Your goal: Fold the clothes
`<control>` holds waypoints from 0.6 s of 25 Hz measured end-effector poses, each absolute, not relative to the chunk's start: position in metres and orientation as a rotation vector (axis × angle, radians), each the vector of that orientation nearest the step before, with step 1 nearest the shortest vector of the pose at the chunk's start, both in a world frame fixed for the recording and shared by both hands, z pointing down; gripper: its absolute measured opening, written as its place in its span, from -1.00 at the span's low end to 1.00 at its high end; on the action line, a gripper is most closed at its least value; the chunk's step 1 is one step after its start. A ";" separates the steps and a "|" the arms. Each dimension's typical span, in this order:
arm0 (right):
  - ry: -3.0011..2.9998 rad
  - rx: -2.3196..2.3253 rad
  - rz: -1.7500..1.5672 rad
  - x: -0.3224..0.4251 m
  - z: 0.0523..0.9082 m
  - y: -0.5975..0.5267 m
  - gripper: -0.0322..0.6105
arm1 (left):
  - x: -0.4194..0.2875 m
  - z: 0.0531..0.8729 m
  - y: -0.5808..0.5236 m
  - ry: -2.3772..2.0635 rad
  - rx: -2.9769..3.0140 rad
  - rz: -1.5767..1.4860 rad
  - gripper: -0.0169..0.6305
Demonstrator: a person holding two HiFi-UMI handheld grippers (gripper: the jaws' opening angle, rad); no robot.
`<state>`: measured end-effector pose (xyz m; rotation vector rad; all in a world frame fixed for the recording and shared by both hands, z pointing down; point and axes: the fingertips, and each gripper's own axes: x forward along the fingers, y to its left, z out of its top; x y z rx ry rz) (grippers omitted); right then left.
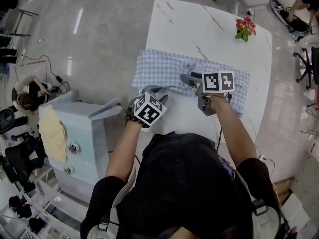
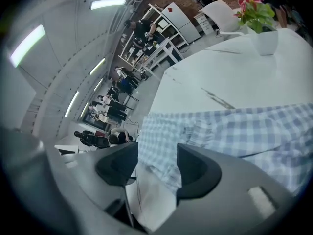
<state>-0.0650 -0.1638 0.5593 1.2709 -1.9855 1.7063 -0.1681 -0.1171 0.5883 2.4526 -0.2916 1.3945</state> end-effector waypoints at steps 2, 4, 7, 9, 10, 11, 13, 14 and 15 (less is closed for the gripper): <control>-1.985 1.271 1.703 -0.067 0.559 -0.164 -0.13 | -0.172 0.589 -0.119 -0.302 2.451 1.385 -0.46; -1.982 1.276 1.687 -0.066 0.558 -0.163 -0.14 | -0.173 0.589 -0.121 -0.312 2.453 1.374 -0.46; -1.972 1.320 1.636 -0.054 0.555 -0.154 -0.15 | -0.173 0.587 -0.123 -0.330 2.464 1.348 -0.46; -1.965 1.359 1.617 -0.040 0.553 -0.147 -0.15 | -0.169 0.584 -0.123 -0.326 2.472 1.332 -0.46; -1.962 1.377 1.614 -0.033 0.552 -0.145 -0.16 | -0.166 0.582 -0.123 -0.318 2.478 1.327 -0.46; -1.956 1.396 1.610 -0.026 0.552 -0.144 -0.16 | -0.161 0.581 -0.123 -0.306 2.485 1.325 -0.46; -1.940 1.442 1.597 -0.012 0.552 -0.140 -0.16 | -0.148 0.580 -0.121 -0.275 2.505 1.330 -0.46; -1.933 1.461 1.589 -0.006 0.552 -0.136 -0.16 | -0.141 0.580 -0.118 -0.256 2.516 1.331 -0.46; -1.928 1.475 1.581 0.001 0.551 -0.132 -0.16 | -0.134 0.579 -0.114 -0.237 2.527 1.331 -0.46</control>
